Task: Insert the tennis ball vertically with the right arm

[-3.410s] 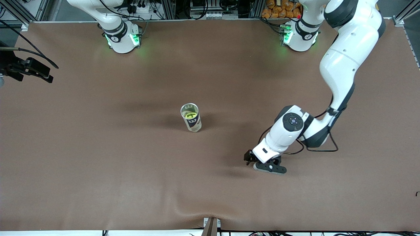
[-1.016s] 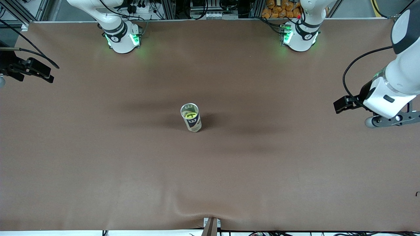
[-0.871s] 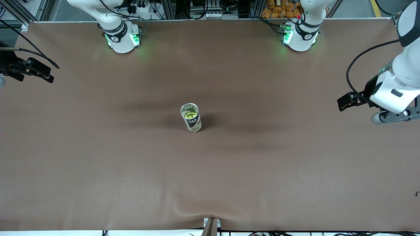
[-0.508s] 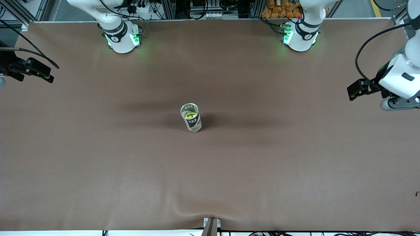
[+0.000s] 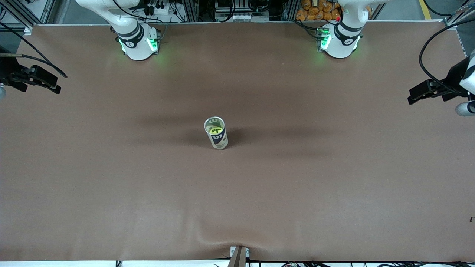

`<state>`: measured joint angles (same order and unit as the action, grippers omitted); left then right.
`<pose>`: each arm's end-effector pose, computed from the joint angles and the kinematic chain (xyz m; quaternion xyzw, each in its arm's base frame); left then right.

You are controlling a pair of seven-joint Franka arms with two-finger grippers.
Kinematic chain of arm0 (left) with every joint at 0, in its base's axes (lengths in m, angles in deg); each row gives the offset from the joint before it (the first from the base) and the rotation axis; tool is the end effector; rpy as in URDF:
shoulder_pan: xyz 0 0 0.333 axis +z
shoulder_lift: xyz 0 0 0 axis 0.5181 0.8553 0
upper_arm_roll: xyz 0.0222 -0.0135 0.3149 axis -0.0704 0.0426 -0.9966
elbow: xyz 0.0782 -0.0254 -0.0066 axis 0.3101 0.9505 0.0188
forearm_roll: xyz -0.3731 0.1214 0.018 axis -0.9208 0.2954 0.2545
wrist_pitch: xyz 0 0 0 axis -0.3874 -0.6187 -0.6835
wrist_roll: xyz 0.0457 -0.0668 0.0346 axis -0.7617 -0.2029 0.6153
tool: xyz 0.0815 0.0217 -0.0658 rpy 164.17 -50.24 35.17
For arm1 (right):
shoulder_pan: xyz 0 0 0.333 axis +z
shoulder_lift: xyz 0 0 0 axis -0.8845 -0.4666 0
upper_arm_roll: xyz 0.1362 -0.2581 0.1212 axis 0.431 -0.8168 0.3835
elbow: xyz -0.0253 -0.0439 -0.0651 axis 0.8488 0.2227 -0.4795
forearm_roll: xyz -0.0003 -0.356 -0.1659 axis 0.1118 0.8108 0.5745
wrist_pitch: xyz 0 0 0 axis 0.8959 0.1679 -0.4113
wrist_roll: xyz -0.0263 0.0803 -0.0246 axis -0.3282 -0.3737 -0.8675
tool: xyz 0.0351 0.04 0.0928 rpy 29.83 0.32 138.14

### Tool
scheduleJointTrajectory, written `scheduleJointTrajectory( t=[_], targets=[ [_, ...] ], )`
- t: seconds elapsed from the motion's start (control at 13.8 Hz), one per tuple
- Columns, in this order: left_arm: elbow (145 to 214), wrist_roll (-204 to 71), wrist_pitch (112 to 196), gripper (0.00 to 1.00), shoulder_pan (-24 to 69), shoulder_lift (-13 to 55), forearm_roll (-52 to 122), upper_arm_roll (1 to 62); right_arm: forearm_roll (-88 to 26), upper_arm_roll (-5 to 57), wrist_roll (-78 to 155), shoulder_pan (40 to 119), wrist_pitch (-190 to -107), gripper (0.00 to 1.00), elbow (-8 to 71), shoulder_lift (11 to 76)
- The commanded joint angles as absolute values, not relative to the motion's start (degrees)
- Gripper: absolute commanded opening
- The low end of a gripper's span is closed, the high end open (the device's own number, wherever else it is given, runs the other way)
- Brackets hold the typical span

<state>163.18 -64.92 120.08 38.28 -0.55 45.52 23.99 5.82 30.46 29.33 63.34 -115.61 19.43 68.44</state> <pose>0.5636 -0.0291 0.6285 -0.9985 -0.0383 0.0374 0.0116 0.5357 0.0029 0.6533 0.9991 -0.0341 -0.0235 0.0019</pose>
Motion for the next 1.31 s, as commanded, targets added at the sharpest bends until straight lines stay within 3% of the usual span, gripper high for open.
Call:
scheduleJointTrajectory(
  t=[0.0, 0.07, 0.29, 0.8, 1.23],
  targets=[
    [168.43, -64.74, 120.54, 1.0, 31.25, -4.89, 44.57, 16.65, 5.08, 30.22, 29.79, 63.5, -115.41, 1.0, 19.5, 68.77],
    [169.49, -64.74, 120.72, 1.0, 28.85, -5.77, 44.39, 13.73, 5.08, 30.22, 29.7, 63.5, -115.32, 1.0, 19.5, 68.77],
    [172.83, -64.74, 121.34, 1.0, 29.09, -8.05, 42.46, 13.53, 5.08, 30.22, 29.7, 63.42, -115.41, 1.0, 19.5, 68.77],
    [179.33, -64.3, 122.39, 1.0, 35.85, -13.85, 42.19, 21.52, 5.08, 30.22, 29.79, 63.5, -115.41, 1.0, 19.5, 68.77],
    [179.26, -64.3, 123.09, 1.0, 36.74, -15.09, 42.19, 21.97, 5.08, 30.22, 29.79, 63.5, -115.41, 1.0, 19.5, 68.77]
  ],
)
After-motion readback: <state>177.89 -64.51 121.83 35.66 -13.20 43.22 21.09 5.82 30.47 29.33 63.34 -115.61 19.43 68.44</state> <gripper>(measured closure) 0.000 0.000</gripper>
